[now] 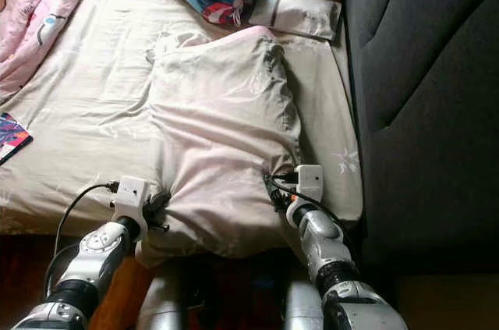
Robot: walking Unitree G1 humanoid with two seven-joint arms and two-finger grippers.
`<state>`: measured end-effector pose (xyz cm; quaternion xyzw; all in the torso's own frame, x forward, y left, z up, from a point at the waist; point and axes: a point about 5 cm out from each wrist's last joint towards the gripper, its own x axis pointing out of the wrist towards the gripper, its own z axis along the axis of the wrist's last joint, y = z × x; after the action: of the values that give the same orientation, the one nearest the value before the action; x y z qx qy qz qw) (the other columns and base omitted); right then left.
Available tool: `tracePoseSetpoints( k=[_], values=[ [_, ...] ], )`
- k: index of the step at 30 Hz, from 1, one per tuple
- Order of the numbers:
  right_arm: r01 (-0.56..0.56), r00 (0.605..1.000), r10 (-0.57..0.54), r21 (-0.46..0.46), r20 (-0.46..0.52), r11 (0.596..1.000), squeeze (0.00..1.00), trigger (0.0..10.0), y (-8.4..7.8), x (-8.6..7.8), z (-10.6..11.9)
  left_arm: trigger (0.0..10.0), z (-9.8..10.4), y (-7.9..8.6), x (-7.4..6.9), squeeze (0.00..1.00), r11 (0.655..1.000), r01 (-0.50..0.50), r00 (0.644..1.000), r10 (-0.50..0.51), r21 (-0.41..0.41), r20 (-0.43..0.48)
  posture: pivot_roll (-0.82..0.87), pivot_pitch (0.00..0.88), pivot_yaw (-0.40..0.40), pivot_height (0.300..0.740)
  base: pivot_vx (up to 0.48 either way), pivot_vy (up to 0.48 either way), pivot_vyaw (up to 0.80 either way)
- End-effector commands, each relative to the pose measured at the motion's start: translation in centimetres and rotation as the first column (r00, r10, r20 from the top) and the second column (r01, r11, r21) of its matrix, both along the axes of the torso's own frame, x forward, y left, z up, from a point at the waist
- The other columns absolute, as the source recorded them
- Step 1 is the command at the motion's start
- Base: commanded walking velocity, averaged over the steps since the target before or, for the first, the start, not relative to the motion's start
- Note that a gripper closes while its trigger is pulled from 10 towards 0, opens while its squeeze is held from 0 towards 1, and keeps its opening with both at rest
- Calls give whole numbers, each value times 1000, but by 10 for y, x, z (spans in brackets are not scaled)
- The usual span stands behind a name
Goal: Clean up the room
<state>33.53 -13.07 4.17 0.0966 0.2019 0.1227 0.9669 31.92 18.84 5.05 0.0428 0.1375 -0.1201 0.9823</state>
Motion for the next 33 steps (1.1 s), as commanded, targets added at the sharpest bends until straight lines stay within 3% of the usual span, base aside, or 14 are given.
tracePoseSetpoints(
  k=[1, 7, 8, 9, 33],
  values=[
    [-100, 974, 96, -12, -205, 995, 0, 10000, 22, -30, -38, 10000, -25, 2, -19, 0, 1000, 28, 992, -27, 8, -122, 8, 408, 114, 629, 0, 0, 0],
    [-134, 966, 133, 9, -222, 991, 0, 9922, 30, -31, -38, 10000, -24, 2, -19, 0, 1000, 30, 992, -28, 10, -123, 14, 415, 116, 629, 0, 0, 0],
    [-147, 962, 146, 12, -231, 989, 0, 4471, 32, -32, -39, 10000, -24, 2, -19, 0, 999, 30, 992, -29, 10, -123, 16, 417, 115, 629, 0, 0, 0],
    [-160, 958, 158, 13, -240, 987, 0, 0, 34, -33, -40, 10000, -24, 2, -19, 0, 999, 31, 992, -29, 10, -123, 18, 419, 115, 629, 0, 0, 0],
    [-234, 931, 235, 38, -279, 972, 0, 0, 48, -41, -45, 10000, -21, 5, -20, 0, 1000, 23, 991, -22, 4, -128, 34, 431, 128, 629, 0, 0, 0]
  ],
)
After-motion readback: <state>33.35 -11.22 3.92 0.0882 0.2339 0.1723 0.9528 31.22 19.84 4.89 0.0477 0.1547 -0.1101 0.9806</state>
